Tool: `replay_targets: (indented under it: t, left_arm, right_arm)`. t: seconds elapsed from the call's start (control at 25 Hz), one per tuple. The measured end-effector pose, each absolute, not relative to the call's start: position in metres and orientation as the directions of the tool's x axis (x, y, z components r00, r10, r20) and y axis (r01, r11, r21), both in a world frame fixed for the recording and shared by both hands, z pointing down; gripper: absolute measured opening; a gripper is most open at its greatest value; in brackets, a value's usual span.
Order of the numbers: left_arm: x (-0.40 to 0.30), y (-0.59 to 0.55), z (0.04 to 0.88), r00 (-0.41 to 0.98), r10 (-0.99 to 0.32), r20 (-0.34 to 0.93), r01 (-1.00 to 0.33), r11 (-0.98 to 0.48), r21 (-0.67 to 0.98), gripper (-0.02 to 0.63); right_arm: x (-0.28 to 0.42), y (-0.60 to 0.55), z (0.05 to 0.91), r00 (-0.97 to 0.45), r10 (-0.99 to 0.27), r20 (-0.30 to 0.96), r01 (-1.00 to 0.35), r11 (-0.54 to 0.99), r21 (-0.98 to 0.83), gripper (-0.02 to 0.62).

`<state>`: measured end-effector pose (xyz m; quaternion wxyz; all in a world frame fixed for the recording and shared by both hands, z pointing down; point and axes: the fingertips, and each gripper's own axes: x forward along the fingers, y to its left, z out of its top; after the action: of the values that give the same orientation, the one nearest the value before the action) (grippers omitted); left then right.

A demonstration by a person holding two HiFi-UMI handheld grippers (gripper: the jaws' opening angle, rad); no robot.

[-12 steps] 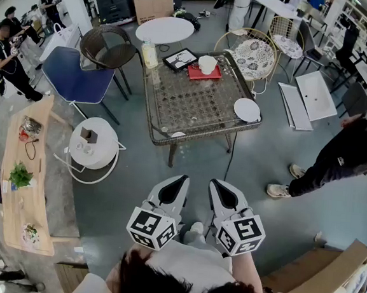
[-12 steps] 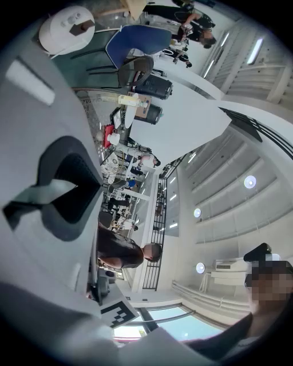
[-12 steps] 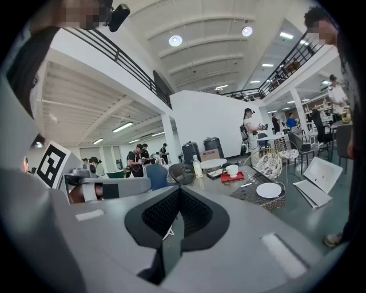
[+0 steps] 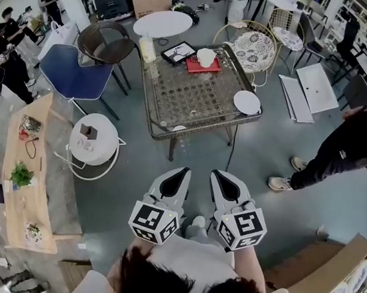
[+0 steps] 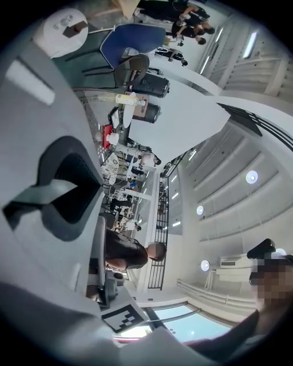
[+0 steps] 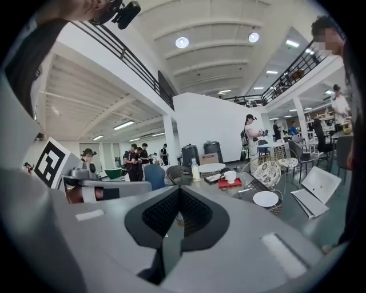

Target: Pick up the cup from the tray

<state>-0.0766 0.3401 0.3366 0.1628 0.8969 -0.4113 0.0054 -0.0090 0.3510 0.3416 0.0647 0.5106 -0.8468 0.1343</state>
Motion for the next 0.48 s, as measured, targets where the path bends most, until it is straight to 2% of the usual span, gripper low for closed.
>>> replay_targets:
  t: [0.24,0.28,0.4,0.48]
  left_arm:
    - [-0.061,0.337,0.334,0.662,-0.736,0.144,-0.742,-0.615,0.267,0.001]
    - [-0.058,0.335,0.334,0.660,-0.737,0.146,-0.744,-0.615,0.261,0.001]
    - [-0.047,0.330,0.338,0.666,-0.726,0.171,-0.744,-0.629,0.228,0.001]
    - [-0.040,0.326,0.339,0.667,-0.721,0.187,-0.745,-0.636,0.201,0.002]
  right_arm:
    - [0.003,0.349,0.345,-0.482,-0.836,0.264,-0.876,0.452,-0.168,0.026]
    - [0.005,0.348,0.345,-0.491,-0.831,0.263,-0.871,0.460,-0.171,0.042]
    - [0.011,0.344,0.344,-0.526,-0.809,0.262,-0.851,0.498,-0.168,0.169]
    - [0.017,0.341,0.341,-0.539,-0.806,0.247,-0.843,0.514,-0.160,0.192]
